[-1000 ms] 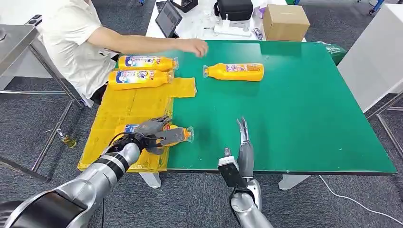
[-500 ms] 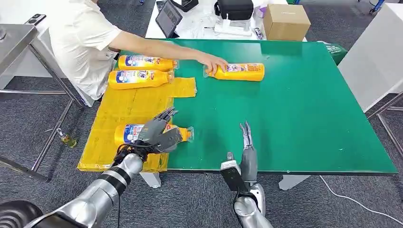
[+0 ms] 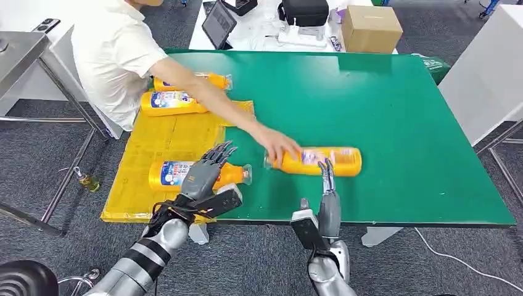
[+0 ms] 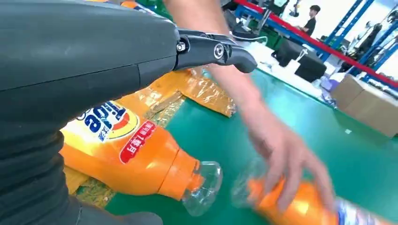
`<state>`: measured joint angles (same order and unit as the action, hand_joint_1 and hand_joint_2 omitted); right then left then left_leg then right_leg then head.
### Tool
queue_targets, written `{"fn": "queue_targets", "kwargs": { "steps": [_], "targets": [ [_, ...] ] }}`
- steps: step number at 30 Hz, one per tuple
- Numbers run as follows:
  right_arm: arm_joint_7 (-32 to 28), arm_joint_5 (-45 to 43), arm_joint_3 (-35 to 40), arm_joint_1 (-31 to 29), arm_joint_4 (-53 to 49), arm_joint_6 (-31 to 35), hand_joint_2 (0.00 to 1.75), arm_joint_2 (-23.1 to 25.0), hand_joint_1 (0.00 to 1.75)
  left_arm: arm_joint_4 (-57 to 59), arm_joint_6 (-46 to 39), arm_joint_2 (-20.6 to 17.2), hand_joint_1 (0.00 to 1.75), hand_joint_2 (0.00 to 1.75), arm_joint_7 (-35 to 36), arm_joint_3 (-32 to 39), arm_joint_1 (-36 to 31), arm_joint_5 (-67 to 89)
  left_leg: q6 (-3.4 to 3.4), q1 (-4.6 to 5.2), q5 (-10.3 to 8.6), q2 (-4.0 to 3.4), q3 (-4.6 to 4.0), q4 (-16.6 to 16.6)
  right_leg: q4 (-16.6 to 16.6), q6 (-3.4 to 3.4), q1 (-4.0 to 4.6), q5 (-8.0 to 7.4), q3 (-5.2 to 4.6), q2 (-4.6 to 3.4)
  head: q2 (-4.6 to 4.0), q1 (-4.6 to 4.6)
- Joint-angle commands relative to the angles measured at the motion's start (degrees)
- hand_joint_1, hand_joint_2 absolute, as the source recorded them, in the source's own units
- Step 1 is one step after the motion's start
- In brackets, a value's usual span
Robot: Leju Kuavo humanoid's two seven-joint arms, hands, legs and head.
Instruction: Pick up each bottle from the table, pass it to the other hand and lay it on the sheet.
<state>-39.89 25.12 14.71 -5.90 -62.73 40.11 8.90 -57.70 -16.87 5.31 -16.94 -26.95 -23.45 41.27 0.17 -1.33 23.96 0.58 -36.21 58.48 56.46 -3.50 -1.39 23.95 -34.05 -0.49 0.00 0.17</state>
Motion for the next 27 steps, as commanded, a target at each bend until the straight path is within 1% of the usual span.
{"fn": "queue_targets", "kwargs": {
  "steps": [1,2,3,4,5,6,8,10,11,12,13,14,15,16,18,19,20,21,22,23,24,25,26,27],
  "targets": [
    [-0.1,24.4,-18.7,1.2,-6.4,-0.1,1.75,2.3,0.0,-14.1,-0.6,0.6,0.0,1.75,-6.5,1.7,11.7,-16.2,-0.09,0.07,0.1,-0.09,0.22,-0.1,0.0,0.11,-0.03,0.09,0.18,-0.02,0.0,0.0],
    [-0.1,31.5,-24.2,1.1,-8.9,-0.1,1.75,2.6,0.0,-16.7,-2.0,2.4,0.0,1.75,-8.9,3.4,14.7,-21.7,-0.07,0.07,0.06,-0.05,0.12,-0.1,0.0,0.07,-0.04,0.06,0.09,0.01,0.0,0.0],
    [-0.1,35.4,-28.1,1.0,-11.0,-0.1,1.75,1.7,0.0,-19.2,-2.1,3.1,0.0,1.75,-10.0,3.7,17.2,-26.4,-0.12,0.05,0.15,-0.07,0.25,0.0,0.0,0.13,-0.01,0.13,0.24,0.03,0.0,-0.02],
    [-0.1,38.9,-31.5,0.8,-11.8,-0.1,1.75,1.2,0.0,-21.1,-2.3,3.6,0.0,1.75,-10.7,4.1,19.0,-31.2,-0.12,0.08,0.11,0.0,0.14,0.0,0.0,0.08,-0.05,0.12,0.15,0.08,0.0,0.0],
    [-0.1,41.4,-33.5,0.5,-11.4,-0.1,1.75,0.2,0.0,-22.3,-2.7,3.2,0.0,1.75,-10.6,3.6,20.1,-33.4,-0.12,0.09,0.09,0.03,0.08,0.0,0.0,0.06,-0.06,0.1,0.1,0.09,0.0,-0.02],
    [-0.1,43.8,-35.4,-0.1,-10.5,-0.1,1.75,-1.2,0.0,-23.4,-4.2,2.7,0.0,1.75,-11.3,3.2,21.1,-34.2,-0.17,0.1,0.16,0.06,0.19,0.0,0.0,0.09,-0.05,0.17,0.24,0.16,0.0,-0.02],
    [-0.1,47.0,-37.1,-1.4,-7.3,-0.1,1.75,-2.9,0.0,-24.6,-5.3,2.5,0.0,1.75,-12.1,3.3,21.7,-35.4,-0.13,0.1,0.07,0.11,0.0,0.0,-0.1,0.04,-0.08,0.08,0.05,0.16,0.0,0.0],
    [-0.1,48.6,-37.5,-3.6,-2.7,-0.1,1.75,-4.4,0.0,-24.9,-5.1,2.2,0.0,1.75,-12.3,3.1,21.4,-36.2,-0.16,0.08,0.12,0.05,0.07,0.0,-0.2,0.08,-0.05,0.08,0.13,0.11,0.0,0.0],
    [0.8,50.8,-37.8,-4.5,-1.9,-0.1,1.75,-4.8,0.0,-24.7,-5.3,2.2,0.0,1.75,-12.6,3.0,21.1,-36.1,-0.14,0.08,0.1,0.01,-0.04,0.0,-0.1,0.05,-0.06,0.05,0.02,0.04,0.0,0.0],
    [2.1,50.8,-38.0,-6.2,1.2,-0.1,1.75,-5.3,0.0,-23.8,-5.3,2.4,0.0,1.75,-12.7,2.6,20.5,-36.2,-0.18,0.09,0.16,-0.08,0.12,0.0,-0.1,0.13,-0.05,0.07,0.17,-0.01,0.0,0.0],
    [2.1,50.8,-38.0,-6.2,1.2,-0.1,1.75,-5.3,0.0,-23.8,-5.3,2.4,0.0,1.75,-12.7,2.6,20.5,-36.2,-0.15,0.1,0.12,-0.08,0.03,0.0,-0.1,0.09,-0.07,0.02,0.07,-0.02,0.0,0.0],
    [2.1,50.8,-38.0,-6.2,1.2,-0.1,1.75,-5.3,0.0,-23.8,-5.3,2.4,0.0,1.75,-12.7,2.6,20.5,-36.2,-0.18,0.09,0.15,-0.15,0.16,0.0,-0.2,0.15,-0.05,0.02,0.19,-0.06,0.0,-0.02],
    [2.1,50.8,-38.0,-6.2,1.2,-0.1,1.75,-5.3,0.0,-23.8,-5.3,2.4,0.0,1.75,-12.7,2.6,20.5,-36.2,-0.13,0.09,0.09,-0.04,0.01,0.0,-0.2,0.06,-0.07,0.0,0.05,0.01,0.0,-0.02],
    [2.1,50.8,-38.0,-6.2,1.2,-0.1,1.75,-5.3,0.0,-23.8,-5.3,2.4,0.0,1.75,-12.7,2.6,20.5,-36.2,-0.15,0.08,0.1,-0.04,0.09,0.0,-0.2,0.11,-0.05,0.01,0.13,0.03,0.0,-0.02],
    [7.2,53.7,-35.4,-7.8,5.9,-0.1,1.75,-7.1,0.0,-22.6,-5.0,2.6,0.0,1.75,-12.9,1.6,19.6,-36.6,-0.19,0.06,0.09,-0.04,0.17,-0.1,-0.2,0.11,-0.03,0.02,0.22,0.04,0.0,0.0],
    [8.9,54.2,-34.0,-8.6,8.0,-0.1,1.75,-8.2,0.0,-22.3,-4.9,2.7,0.0,1.75,-12.9,1.1,19.2,-36.6,-0.19,0.05,0.08,-0.1,0.13,0.0,-0.2,0.08,-0.03,-0.01,0.17,-0.03,0.0,-0.02],
    [8.9,54.2,-34.0,-8.6,8.0,-0.1,1.75,-8.2,0.0,-22.3,-4.9,2.7,0.0,1.75,-12.9,1.1,19.2,-36.6,-0.19,0.07,0.06,-0.09,0.09,0.0,-0.2,0.04,-0.05,-0.02,0.13,-0.03,0.0,-0.02],
    [17.2,49.7,-23.2,-7.6,7.7,-0.1,1.75,-13.0,0.0,-22.3,-5.8,2.2,0.0,1.75,-12.8,-0.1,18.7,-37.4,-0.21,0.07,0.1,-0.15,0.18,-0.1,-0.2,0.08,-0.04,0.0,0.2,-0.07,0.0,-0.02],
    [15.8,50.7,-25.1,-9.4,11.6,-0.1,1.75,-12.4,0.0,-21.9,-5.7,2.3,0.0,1.75,-13.0,-0.1,18.4,-37.2,-0.21,0.07,0.09,-0.15,0.12,0.0,-0.1,0.06,-0.05,-0.01,0.14,-0.07,0.0,-0.04],
    [15.4,51.1,-25.5,-10.8,13.9,-0.1,1.75,-12.5,0.0,-21.7,-6.0,2.4,0.0,1.75,-13.2,-0.3,18.2,-36.6,-0.2,0.08,0.05,-0.08,0.04,0.0,-0.1,0.03,-0.06,-0.03,0.08,-0.03,0.0,-0.04],
    [15.1,51.6,-25.5,-11.4,15.3,-0.1,1.75,-12.6,0.0,-21.6,-6.3,2.4,0.0,1.75,-13.2,-0.3,18.0,-36.2,-0.22,0.08,0.08,-0.13,0.14,0.0,-0.2,0.06,-0.05,-0.02,0.18,-0.06,0.0,-0.02],
    [13.1,49.9,-25.6,-13.8,19.5,-0.1,1.75,-12.4,0.0,-21.1,-6.4,2.6,0.0,1.75,-13.3,-0.4,17.5,-36.0,-0.22,0.07,0.07,-0.01,0.09,0.0,-0.2,0.04,-0.05,-0.01,0.19,0.03,0.0,0.02],
    [13.1,49.9,-25.6,-13.8,19.5,-0.1,1.75,-12.4,0.0,-21.1,-6.4,2.6,0.0,1.75,-13.3,-0.4,17.5,-36.0,-0.19,0.08,0.05,-0.06,0.02,0.0,-0.1,0.01,-0.07,-0.05,0.07,-0.04,0.0,-0.02],
    [13.8,51.5,-24.6,-15.4,22.1,-0.1,1.75,-12.6,0.0,-20.5,-6.3,2.8,0.0,1.75,-13.3,-0.5,16.9,-36.0,-0.22,0.08,0.09,-0.15,0.15,0.0,-0.1,0.07,-0.05,-0.03,0.18,-0.08,0.0,-0.02]
  ]
}}
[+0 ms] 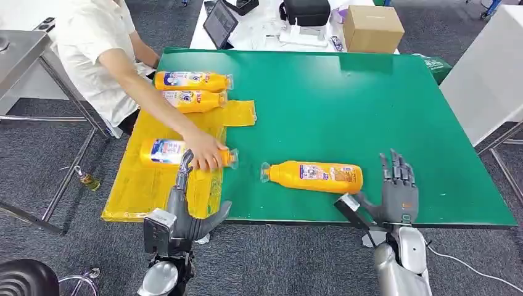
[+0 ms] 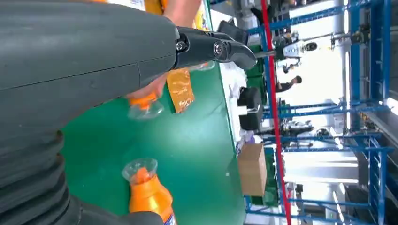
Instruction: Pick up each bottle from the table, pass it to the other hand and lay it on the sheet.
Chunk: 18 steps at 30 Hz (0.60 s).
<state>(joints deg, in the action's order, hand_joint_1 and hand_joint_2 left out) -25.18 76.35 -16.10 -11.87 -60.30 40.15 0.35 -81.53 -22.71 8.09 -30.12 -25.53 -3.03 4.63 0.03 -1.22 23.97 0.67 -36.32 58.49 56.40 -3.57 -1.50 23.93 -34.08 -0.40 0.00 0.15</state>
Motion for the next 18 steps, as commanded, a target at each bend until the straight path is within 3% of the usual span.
{"fn": "queue_targets", "kwargs": {
  "steps": [1,18],
  "targets": [
    [-0.8,0.3,6.5,-10.4,20.9,-0.2,1.75,-3.9,0.0,3.5,-0.4,0.1,0.0,1.75,-0.1,-2.0,-3.8,0.7,-0.04,-0.01,0.04,-0.2,0.14,0.0,-0.1,0.1,0.04,-0.03,0.11,-0.11,0.0,0.0],
    [-4.0,-0.9,11.0,-14.0,28.3,-0.2,1.75,-2.9,0.0,4.8,0.0,0.5,0.0,1.75,-0.1,-3.5,-5.1,0.7,-0.12,-0.03,0.12,-0.22,0.51,-0.1,-0.1,0.3,0.11,0.07,0.47,-0.05,0.0,0.0]
  ]
}}
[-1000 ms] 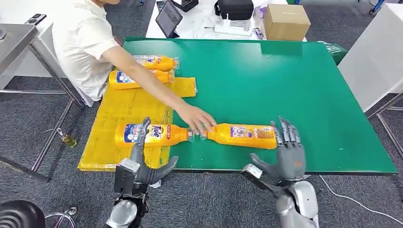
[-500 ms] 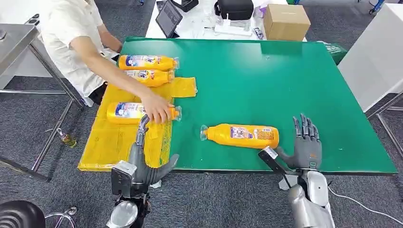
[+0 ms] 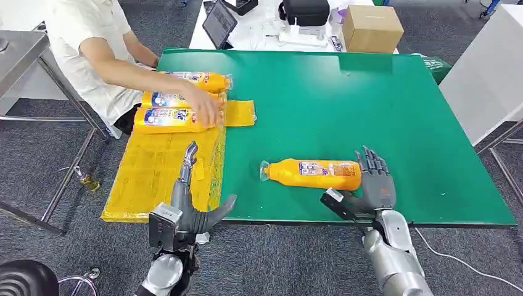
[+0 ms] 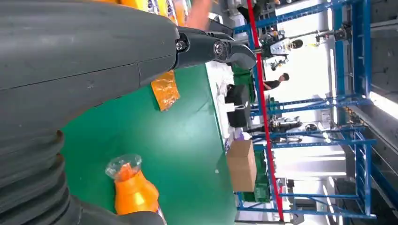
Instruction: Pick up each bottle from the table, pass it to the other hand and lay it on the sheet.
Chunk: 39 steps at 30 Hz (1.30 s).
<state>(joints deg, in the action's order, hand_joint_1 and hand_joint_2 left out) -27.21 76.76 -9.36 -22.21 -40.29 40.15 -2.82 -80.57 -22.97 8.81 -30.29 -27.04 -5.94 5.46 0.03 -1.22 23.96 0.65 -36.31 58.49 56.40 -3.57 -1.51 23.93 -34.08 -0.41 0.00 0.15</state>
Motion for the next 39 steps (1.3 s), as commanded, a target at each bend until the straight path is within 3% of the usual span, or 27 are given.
{"fn": "queue_targets", "kwargs": {
  "steps": [1,22,34,39],
  "targets": [
    [-2.0,-1.3,4.3,-3.6,8.3,-0.2,1.75,0.3,0.0,3.8,0.3,-0.2,0.0,1.75,0.1,-2.0,-2.2,-0.1,-0.08,-0.03,0.11,-0.16,0.4,-0.1,-0.1,0.25,0.1,0.06,0.38,-0.04,0.0,0.0],
    [-4.7,-5.0,6.4,-5.3,11.9,-0.2,1.75,1.2,0.0,4.5,0.8,0.0,0.0,1.75,0.4,-2.8,-2.9,-0.6,-0.07,0.0,0.07,-0.09,0.24,0.0,0.0,0.17,0.04,0.05,0.22,-0.01,0.0,0.0],
    [-0.7,-5.7,11.9,-10.1,19.5,-0.3,1.75,0.6,0.0,5.7,2.2,-0.1,0.0,1.75,1.1,-4.1,-4.5,-1.9,-0.08,-0.02,0.09,-0.16,0.34,0.0,-0.1,0.23,0.08,0.05,0.31,-0.05,0.0,0.0],
    [2.8,-6.0,13.9,-11.6,21.6,-5.9,1.75,0.3,0.0,6.1,2.4,0.1,0.0,1.75,1.5,-4.3,-5.5,-2.8,-0.05,0.0,0.02,-0.08,0.17,0.0,0.0,0.13,0.03,0.01,0.14,0.0,0.0,-0.02]
  ]
}}
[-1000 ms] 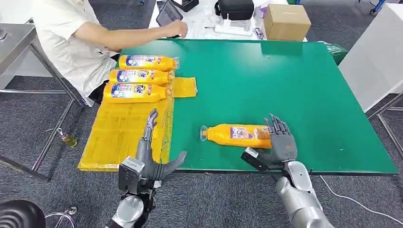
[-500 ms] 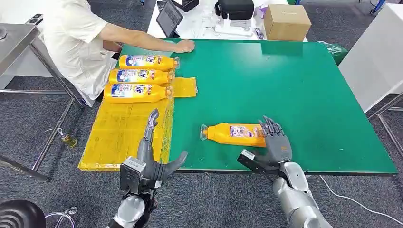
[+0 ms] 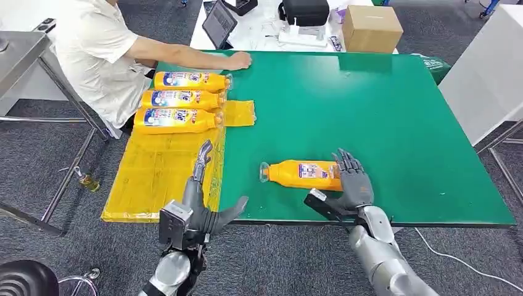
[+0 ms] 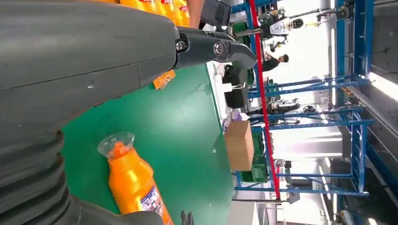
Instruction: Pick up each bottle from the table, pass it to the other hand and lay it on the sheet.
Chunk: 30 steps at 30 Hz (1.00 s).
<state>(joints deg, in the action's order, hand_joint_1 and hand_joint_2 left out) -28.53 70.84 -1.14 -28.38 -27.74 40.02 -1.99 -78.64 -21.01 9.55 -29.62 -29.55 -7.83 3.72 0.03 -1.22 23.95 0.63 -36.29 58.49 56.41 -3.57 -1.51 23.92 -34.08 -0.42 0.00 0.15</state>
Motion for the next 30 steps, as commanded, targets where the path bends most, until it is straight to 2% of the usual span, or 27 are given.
{"fn": "queue_targets", "kwargs": {
  "steps": [1,2,3,5,6,12,15,22,24,28,30],
  "targets": [
    [4.1,0.0,5.8,-5.5,9.2,-6.2,1.75,-0.6,0.0,4.1,0.5,-0.6,0.0,1.75,0.8,-1.8,-3.7,-1.0,-0.08,-0.02,0.07,-0.07,0.26,0.0,-0.1,0.19,0.07,0.05,0.26,0.02,0.0,0.02],
    [4.1,-0.5,6.6,-5.7,9.9,-9.9,1.75,-1.3,1.45,3.8,0.8,-0.8,0.0,1.75,0.5,-1.9,-3.8,-1.4,-0.07,0.0,0.05,-0.05,0.23,0.0,0.0,0.16,0.04,0.05,0.23,0.03,0.0,0.0],
    [4.7,0.1,7.6,-5.6,9.8,-10.3,1.75,-2.1,1.71,3.8,0.8,-0.9,0.0,1.75,0.6,-1.9,-3.9,-1.4,-0.06,0.0,0.03,-0.02,0.19,0.0,0.0,0.13,0.04,0.04,0.2,0.05,0.0,0.0],
    [4.6,-2.2,6.4,-5.5,10.4,-13.3,1.75,-2.6,1.75,3.9,0.9,-1.0,0.0,1.75,0.8,-1.9,-4.0,-1.5,-0.11,-0.02,0.1,-0.04,0.4,0.0,-0.1,0.24,0.09,0.1,0.41,0.08,0.0,0.0],
    [5.2,-1.9,6.8,-5.3,10.5,-13.5,1.75,-3.0,1.75,3.9,0.9,-1.0,0.0,1.75,0.8,-1.8,-4.0,-1.6,-0.06,-0.02,0.02,0.02,0.23,0.0,-0.1,0.13,0.06,0.04,0.25,0.1,0.0,-0.02],
    [5.7,-1.8,7.0,-5.2,10.7,-14.0,1.75,-3.5,1.75,3.9,0.9,-1.1,0.0,1.75,0.8,-1.8,-4.1,-1.6,-0.1,-0.05,-0.02,0.13,0.55,-0.1,-0.2,0.22,0.11,0.03,0.58,0.25,0.0,0.02],
    [5.7,-1.8,7.0,-5.2,10.7,-14.0,1.75,-3.5,1.75,3.9,0.9,-1.1,0.0,1.75,0.8,-1.8,-4.1,-1.6,-0.12,-0.02,-0.06,0.1,0.45,-0.1,-0.1,0.1,0.05,0.01,0.47,0.14,0.0,0.0],
    [7.4,-2.5,6.9,-4.9,11.4,-17.2,1.75,-4.9,1.75,3.5,1.1,-1.3,0.0,1.75,0.8,-1.7,-4.1,-1.6,-0.16,-0.04,-0.07,0.2,0.64,-0.1,-0.2,0.13,0.09,0.0,0.69,0.28,0.0,0.0],
    [7.0,-3.4,6.8,-4.7,10.9,-18.1,1.75,-4.8,1.75,3.5,1.2,-1.2,0.0,1.75,0.8,-1.6,-4.1,-1.6,-0.16,-0.05,-0.08,0.2,0.66,-0.1,-0.2,0.14,0.1,-0.01,0.75,0.29,0.0,0.02],
    [2.3,-10.3,3.2,-4.3,9.5,-19.4,1.75,-2.7,1.75,3.6,1.5,-0.6,0.0,1.75,1.5,-0.9,-3.8,-2.7,-0.13,-0.03,-0.07,0.11,0.69,-0.1,-0.2,0.07,0.07,-0.03,0.72,0.14,0.0,0.0],
    [2.4,-10.2,3.2,-4.3,9.4,-19.3,1.75,-2.6,1.75,3.7,1.5,-0.5,0.0,1.75,1.5,-0.9,-3.8,-2.7,-0.13,-0.05,-0.06,0.07,0.75,-0.1,-0.2,0.1,0.09,-0.04,0.8,0.12,0.0,0.0]
  ]
}}
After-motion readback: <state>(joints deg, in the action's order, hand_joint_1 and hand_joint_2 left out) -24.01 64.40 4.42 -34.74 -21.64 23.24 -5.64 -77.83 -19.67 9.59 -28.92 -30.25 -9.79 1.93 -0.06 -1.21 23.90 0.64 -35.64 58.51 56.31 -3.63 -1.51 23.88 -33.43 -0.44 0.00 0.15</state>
